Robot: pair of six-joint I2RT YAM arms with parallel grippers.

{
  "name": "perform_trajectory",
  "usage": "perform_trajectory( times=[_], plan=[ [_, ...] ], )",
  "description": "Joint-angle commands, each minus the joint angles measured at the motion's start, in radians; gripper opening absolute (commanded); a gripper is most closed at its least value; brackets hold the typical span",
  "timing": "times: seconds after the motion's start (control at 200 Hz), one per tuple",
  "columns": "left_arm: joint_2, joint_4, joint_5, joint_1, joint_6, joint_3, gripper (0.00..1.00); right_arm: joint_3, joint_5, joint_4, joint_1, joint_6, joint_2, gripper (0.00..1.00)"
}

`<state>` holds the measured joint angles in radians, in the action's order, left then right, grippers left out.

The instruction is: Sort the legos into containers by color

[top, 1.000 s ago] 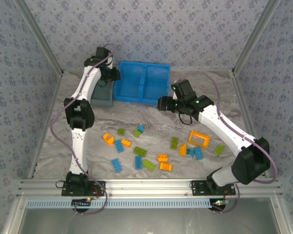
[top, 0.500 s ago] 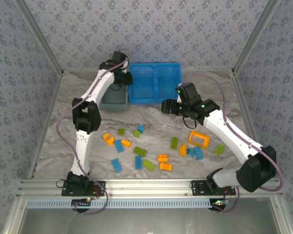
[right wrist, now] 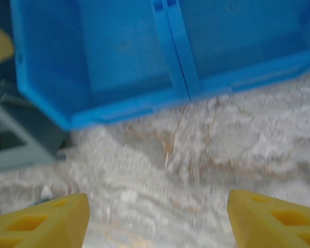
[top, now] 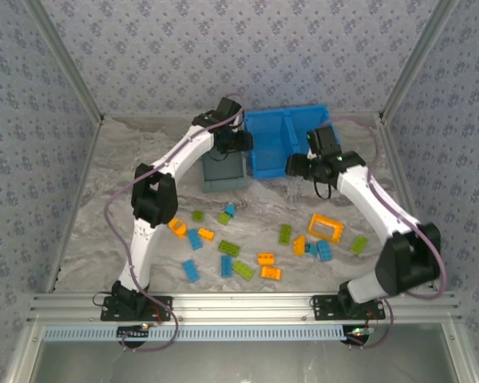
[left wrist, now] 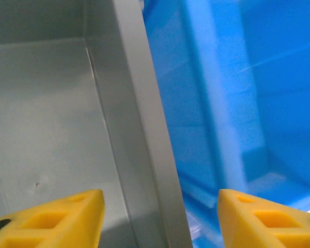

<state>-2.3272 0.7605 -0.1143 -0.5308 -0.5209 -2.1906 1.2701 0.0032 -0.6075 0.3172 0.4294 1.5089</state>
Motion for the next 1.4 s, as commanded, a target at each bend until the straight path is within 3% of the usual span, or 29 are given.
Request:
perform_trajectory(
  times=[0.0,0.165,0.365,0.515,0.625,0.765,1.034,1.394],
  plan=[
    [0.122,0.018,0.038,0.02,-0.011,0.037,0.69,0.156,0.002,0.021,-0.02,-0.102,0.17,0.71],
    [0.267,-0.002,0.029,0.053,-0.018,0.175,0.7,0.411,0.065,-0.089,-0.075,-0.129,0.431,0.68],
    [0.428,-0.022,0.013,0.104,0.012,0.396,0.69,0.571,0.066,-0.123,-0.093,-0.216,0.582,0.65],
    [0.528,-0.056,0.019,0.178,0.007,0.558,0.69,0.662,0.038,-0.167,-0.093,-0.241,0.668,0.45],
    [0.554,-0.1,-0.038,0.249,0.021,0.638,0.69,0.653,0.019,-0.162,-0.077,-0.249,0.666,0.33],
    [0.523,-0.141,-0.098,0.295,0.062,0.647,0.65,0.589,0.052,-0.161,-0.041,-0.229,0.618,0.26],
    [0.417,-0.144,-0.134,0.304,0.066,0.574,0.58,0.409,0.088,-0.105,0.021,-0.17,0.488,0.24],
    [0.337,-0.126,-0.124,0.301,0.066,0.481,0.56,0.363,0.116,-0.107,0.092,-0.048,0.435,0.25]
  ],
)
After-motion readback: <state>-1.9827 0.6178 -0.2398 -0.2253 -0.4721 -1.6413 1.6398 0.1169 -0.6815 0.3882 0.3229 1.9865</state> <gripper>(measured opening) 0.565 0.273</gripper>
